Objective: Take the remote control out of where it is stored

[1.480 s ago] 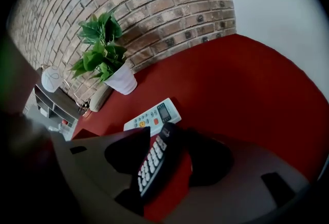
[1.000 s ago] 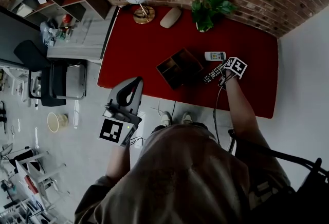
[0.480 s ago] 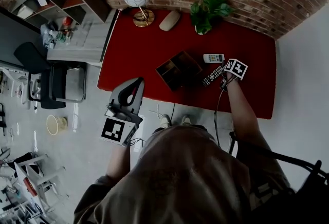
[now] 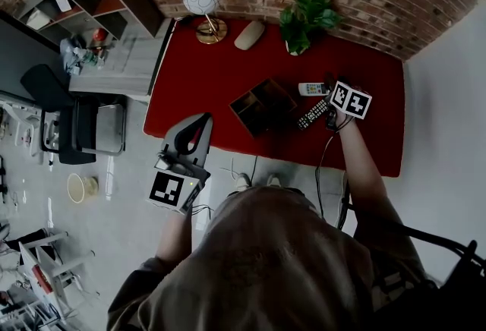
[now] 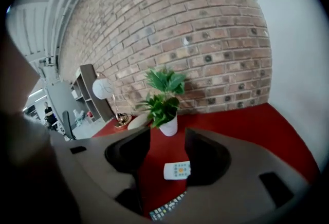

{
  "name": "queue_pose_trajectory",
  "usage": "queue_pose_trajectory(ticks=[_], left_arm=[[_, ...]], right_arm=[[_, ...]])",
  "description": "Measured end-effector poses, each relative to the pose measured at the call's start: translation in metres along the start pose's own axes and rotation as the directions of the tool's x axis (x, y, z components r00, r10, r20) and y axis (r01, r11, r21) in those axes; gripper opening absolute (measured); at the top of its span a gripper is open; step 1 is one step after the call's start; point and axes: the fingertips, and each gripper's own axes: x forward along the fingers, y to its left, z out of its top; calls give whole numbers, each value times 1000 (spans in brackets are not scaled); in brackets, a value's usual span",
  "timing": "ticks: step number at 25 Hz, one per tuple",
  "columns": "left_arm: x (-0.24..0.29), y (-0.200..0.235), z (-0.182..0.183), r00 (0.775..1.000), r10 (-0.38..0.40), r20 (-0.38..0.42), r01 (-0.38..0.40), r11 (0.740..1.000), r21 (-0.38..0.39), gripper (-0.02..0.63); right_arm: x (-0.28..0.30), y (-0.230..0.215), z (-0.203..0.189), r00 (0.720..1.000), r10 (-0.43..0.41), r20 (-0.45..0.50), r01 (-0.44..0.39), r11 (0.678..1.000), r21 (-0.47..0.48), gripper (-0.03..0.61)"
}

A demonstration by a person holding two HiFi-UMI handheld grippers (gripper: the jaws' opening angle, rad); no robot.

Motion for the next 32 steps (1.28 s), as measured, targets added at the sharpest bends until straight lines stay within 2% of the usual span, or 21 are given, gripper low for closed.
queue_pose_trajectory(ticks=[2,4,9,12,16,20,25,30,32], left_arm=[[-1,1,2,1000,1,5,-1,1000,1,11],[-2,2,2,1000,2,9,-2,1000,3,11],[-4,4,4,1000,7,15,-7,1000,5,11],[-6,4,4,1000,4,16,-4,1000,11,11],[-9,8,4,1000,7,11,-7,1000,25,11],[-14,18,7,999,35,16,-36,999,25,11],[-21,32,11,998,68,17,-68,996,50,11],[-23,32,11,997,75,16,-75,996,47,11],[-23,30,10,997,76,4,-76,996,41,11]], right_arm=[[-21,28,27,995,62,81,-56,996,-70,213],[-46,57,54,978,126,165,-101,983,-153,213],[-103,116,95,907,274,319,-173,935,-310,213],[-136,142,108,864,338,374,-171,895,-412,213],[-180,175,122,803,406,437,-123,830,-544,213],[-215,196,129,750,463,473,-108,790,-603,213],[-243,209,129,722,493,485,-69,749,-659,213],[-256,218,113,711,515,479,-67,727,-683,212],[-256,219,105,713,515,475,-79,732,-677,180]])
